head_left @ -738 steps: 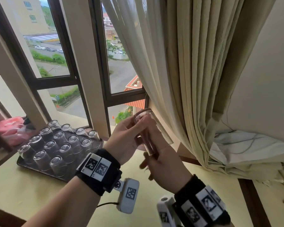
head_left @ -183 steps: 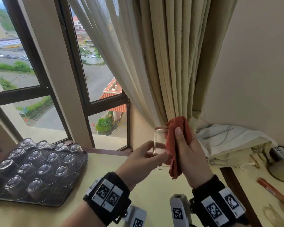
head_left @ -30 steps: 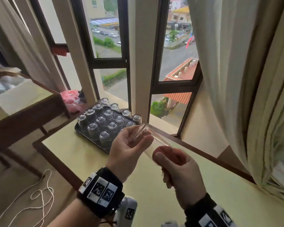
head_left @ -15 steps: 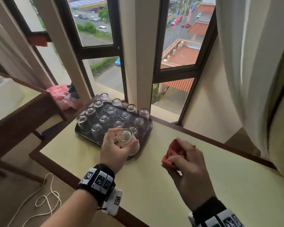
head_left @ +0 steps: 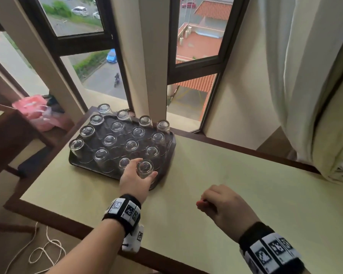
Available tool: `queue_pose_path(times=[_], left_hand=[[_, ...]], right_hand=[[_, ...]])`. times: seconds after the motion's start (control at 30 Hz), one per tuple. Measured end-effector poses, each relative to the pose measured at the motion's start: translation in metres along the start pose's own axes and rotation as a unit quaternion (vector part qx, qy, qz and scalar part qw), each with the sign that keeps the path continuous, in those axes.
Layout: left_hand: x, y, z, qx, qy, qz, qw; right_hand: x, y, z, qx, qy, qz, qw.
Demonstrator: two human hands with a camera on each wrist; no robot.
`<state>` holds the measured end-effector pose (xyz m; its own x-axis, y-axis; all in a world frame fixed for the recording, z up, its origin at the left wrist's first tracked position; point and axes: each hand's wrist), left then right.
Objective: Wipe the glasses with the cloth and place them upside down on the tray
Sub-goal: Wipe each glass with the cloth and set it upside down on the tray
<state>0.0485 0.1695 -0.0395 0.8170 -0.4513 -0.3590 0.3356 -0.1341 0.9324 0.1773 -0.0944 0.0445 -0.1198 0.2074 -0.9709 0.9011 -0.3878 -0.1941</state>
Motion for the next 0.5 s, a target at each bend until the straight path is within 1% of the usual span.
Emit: queue_pose_path(times=[0.1,0.27,0.5], left_hand=[[0.005,-0.010,-0.004,-0.015,0.002,0.000,1.000],[0.009,-0.018,-0.006,-0.030,0.004,0.007,1.000],[0.014,-0.024,-0.009,-0.032,0.002,0.007,0.999]], right_hand=[[0.003,0.002,0.004,0.036,-0.016,-0.015,0.999],[0.004,-0.001,0.010,0.066,-0.034,-0.052,0.996],[-0.001,0.002,0.019,0.093,-0.018,-0.072,0.993]])
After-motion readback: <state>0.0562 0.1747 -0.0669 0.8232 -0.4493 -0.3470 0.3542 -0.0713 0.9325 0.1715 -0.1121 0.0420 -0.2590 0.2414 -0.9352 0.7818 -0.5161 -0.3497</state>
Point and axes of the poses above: each hand's wrist, its own z-axis away from the middle knuckle, its own x-axis out of the palm, y = z × x, and after that the axes turned 14 degrees about z, right-handed
